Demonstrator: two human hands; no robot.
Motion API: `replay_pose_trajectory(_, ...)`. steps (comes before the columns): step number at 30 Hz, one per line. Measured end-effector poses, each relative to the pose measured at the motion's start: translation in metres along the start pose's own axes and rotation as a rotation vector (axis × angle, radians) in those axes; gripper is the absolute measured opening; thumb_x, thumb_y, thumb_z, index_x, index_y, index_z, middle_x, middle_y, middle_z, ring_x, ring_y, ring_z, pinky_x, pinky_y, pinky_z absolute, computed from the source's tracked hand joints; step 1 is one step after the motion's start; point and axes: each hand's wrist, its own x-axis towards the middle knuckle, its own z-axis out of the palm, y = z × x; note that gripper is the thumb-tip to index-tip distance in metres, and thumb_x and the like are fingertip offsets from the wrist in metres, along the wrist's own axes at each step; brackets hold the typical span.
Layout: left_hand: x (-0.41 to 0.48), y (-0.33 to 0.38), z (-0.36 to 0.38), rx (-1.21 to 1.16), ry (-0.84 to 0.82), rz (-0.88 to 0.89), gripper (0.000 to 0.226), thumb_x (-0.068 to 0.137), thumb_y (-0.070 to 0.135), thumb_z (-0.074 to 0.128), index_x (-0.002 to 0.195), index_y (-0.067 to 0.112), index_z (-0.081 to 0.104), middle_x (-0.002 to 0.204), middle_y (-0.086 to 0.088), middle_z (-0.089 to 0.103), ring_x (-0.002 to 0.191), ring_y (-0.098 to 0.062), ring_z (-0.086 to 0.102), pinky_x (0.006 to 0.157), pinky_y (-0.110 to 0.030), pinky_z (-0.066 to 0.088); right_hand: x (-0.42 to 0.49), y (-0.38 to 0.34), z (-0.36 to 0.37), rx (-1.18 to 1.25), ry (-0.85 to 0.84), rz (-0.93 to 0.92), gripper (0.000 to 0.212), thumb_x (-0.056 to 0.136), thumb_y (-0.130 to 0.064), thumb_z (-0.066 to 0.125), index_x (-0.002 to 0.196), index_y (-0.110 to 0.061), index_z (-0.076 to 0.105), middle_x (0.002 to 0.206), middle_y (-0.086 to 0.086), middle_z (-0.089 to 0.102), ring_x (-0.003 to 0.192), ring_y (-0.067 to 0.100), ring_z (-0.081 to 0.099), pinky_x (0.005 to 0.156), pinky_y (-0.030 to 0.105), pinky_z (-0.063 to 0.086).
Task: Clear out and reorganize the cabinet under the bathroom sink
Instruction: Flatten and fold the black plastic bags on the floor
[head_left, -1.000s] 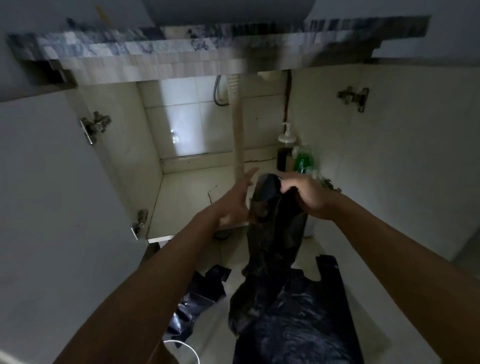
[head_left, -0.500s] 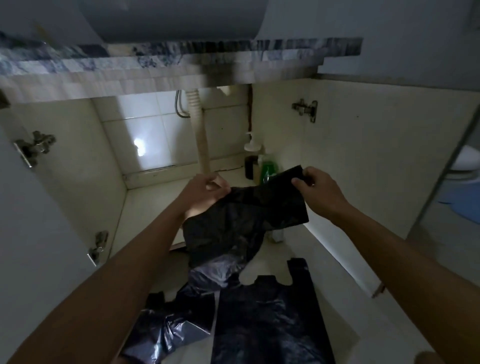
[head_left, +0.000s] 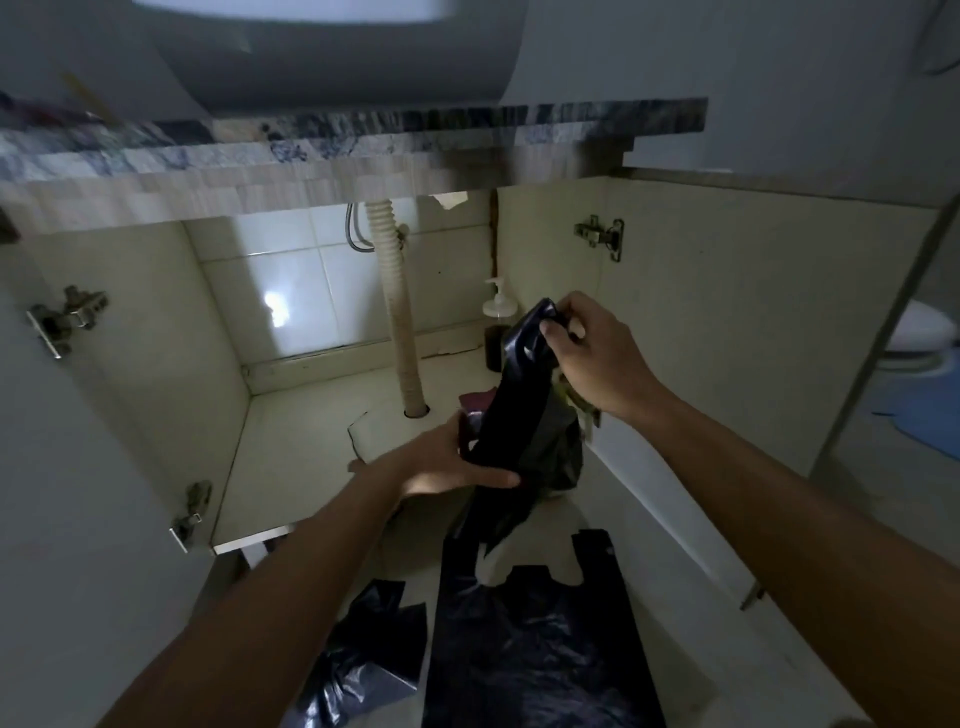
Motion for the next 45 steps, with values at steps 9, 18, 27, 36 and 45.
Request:
replay_pose_trajectory(9,0.012,-0.004,0.012,0.016,1.157,0.058,0.031,0.087,0.049,0.054,0.106,0.025,0.05,0.105,0.0,0.056,0.1,-0.024,0.056,0.086,-0.047,0.048,0.029,-0.025,-0.027,0.582,0.173,0.488,0.008,0.103,-0.014,0.048,0.109,-0.01,0.051,0.117,0.021,0.061,0.068,0.028,0.075,0.057,0.039,0.062)
replay_pose_trajectory(18,0.003,-0.028,0.027,0.173,0.64,0.263,0.038,0.081,0.05,0.07,0.108,0.023,0.069,0.097,0.005,0.071,0.09,-0.012,0.066,0.081,-0.036,0.055,0.037,-0.037,-0.02,0.884,0.26,0.632,0.032,0.103,-0.014,0.048,0.134,-0.005,0.049,0.12,0.02,0.06,0.067,0.027,0.075,0.059,0.034,0.062)
replay_pose_trajectory(27,-0.019,-0.007,-0.07,0.602,0.641,0.151,0.015,0.083,0.047,0.071,0.087,0.033,0.067,0.088,0.005,0.07,0.083,-0.02,0.065,0.075,-0.034,0.053,-0.009,0.029,-0.015,-0.136,0.347,0.535,0.083,0.073,-0.058,0.074,0.132,-0.019,0.03,0.137,0.01,0.037,0.125,0.033,0.045,0.096,0.05,0.047)
replay_pose_trajectory(36,-0.029,0.083,-0.095,1.035,0.502,0.299,0.033,0.076,0.055,0.075,0.098,0.032,0.069,0.092,0.009,0.068,0.09,-0.016,0.061,0.077,-0.031,0.049,-0.032,0.038,0.053,-0.284,-0.164,0.124,0.027,0.081,-0.053,0.071,0.07,-0.032,0.058,0.074,-0.008,0.061,0.076,0.019,0.065,0.063,0.03,0.049)
replay_pose_trajectory(45,-0.046,0.063,-0.108,0.294,0.578,0.222,0.032,0.071,0.047,0.084,0.093,0.025,0.076,0.086,0.007,0.073,0.08,-0.006,0.065,0.063,-0.019,0.047,-0.047,0.057,0.019,-0.287,-0.373,0.172,0.064,0.063,-0.063,0.082,0.116,-0.03,0.067,0.106,-0.01,0.069,0.095,0.012,0.065,0.083,0.029,0.053)
